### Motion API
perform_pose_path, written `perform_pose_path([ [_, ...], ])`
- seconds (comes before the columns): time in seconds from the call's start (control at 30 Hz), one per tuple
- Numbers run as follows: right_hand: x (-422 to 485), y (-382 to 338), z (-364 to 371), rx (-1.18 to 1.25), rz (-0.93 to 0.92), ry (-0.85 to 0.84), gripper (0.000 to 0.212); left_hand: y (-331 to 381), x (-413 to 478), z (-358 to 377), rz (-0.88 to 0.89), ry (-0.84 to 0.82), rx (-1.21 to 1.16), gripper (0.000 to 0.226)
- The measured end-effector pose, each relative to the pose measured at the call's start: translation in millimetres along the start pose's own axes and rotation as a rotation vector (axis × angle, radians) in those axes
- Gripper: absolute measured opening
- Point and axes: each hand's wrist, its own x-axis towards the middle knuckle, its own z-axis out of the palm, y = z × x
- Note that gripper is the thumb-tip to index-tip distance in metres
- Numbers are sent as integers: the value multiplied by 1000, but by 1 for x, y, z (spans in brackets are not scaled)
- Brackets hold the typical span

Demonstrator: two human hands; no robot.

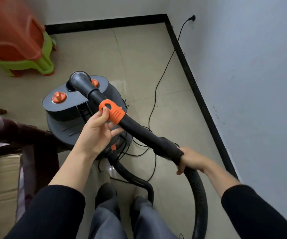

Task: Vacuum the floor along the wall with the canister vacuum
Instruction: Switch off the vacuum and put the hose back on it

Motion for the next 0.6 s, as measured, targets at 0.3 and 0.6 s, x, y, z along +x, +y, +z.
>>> perform_pose_path([
  [0.3, -52, -26, -80, -500, 97, -133, 28, -70, -80, 3, -26, 191, -430, 55],
  [0.6, -63, -32, -43, -855, 66, 103, 42, -117, -122, -4, -243, 658, 353, 77],
])
